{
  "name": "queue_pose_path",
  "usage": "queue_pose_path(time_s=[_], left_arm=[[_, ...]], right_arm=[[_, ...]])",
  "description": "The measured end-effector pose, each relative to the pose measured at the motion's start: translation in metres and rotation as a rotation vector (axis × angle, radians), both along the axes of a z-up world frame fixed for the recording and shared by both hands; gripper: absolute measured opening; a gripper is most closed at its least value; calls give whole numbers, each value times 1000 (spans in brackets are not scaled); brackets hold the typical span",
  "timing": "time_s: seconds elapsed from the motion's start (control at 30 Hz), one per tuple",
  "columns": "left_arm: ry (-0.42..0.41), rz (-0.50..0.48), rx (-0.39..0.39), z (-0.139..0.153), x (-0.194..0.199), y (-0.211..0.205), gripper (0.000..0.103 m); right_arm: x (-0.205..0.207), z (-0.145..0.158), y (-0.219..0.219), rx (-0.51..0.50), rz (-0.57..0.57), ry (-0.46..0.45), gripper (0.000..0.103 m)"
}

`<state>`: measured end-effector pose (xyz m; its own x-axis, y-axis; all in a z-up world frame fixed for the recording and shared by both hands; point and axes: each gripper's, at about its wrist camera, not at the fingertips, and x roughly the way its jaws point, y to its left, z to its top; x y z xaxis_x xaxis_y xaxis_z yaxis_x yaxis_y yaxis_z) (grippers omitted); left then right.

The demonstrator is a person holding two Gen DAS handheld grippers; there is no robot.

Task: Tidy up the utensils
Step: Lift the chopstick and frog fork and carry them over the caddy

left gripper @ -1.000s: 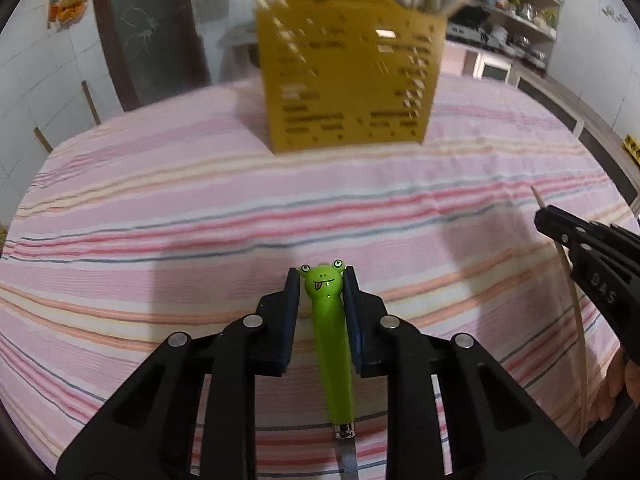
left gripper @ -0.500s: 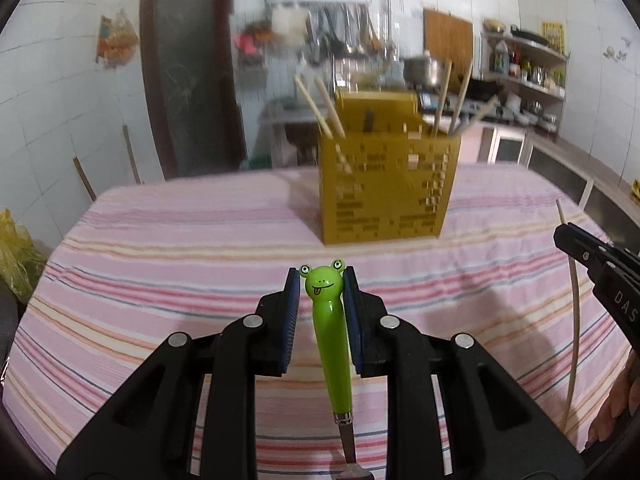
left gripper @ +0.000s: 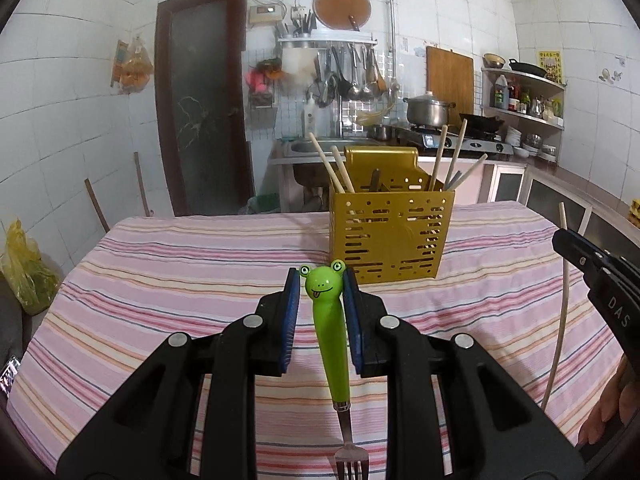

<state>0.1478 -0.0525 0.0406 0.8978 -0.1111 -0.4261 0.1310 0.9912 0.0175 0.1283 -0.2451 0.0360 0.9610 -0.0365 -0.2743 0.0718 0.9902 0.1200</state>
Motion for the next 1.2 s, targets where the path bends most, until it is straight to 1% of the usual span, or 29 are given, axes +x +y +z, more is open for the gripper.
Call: queue_pose_path(time_s=[0.1,0.2,0.37,0.53,0.73,0.93,1.2], left_arm=[[-24,7,-11,6,-6,4,21],[-48,11,-22,10,-13,7,21],[-81,10,-16,14,-25,11,21],[-93,13,-49,20,-30,21,20],[-104,10,-74,27,-32,30,20],[-120,11,-70,29,-29,30,20],[-133,11,-83,39,-17,33,20]], right_arm=[[-8,5,4,-22,-5,-23,6],[-11,9,5,-32,-4,-26,6],[-21,16,7,-37,-2,-35,6],[-27,19,6,-36,-12,-32,6],[-27,20,2,-17,-28,-33,6],[-21,22,2,-16,-37,-51,6],[-10,36,2,-18,-38,-80,6]])
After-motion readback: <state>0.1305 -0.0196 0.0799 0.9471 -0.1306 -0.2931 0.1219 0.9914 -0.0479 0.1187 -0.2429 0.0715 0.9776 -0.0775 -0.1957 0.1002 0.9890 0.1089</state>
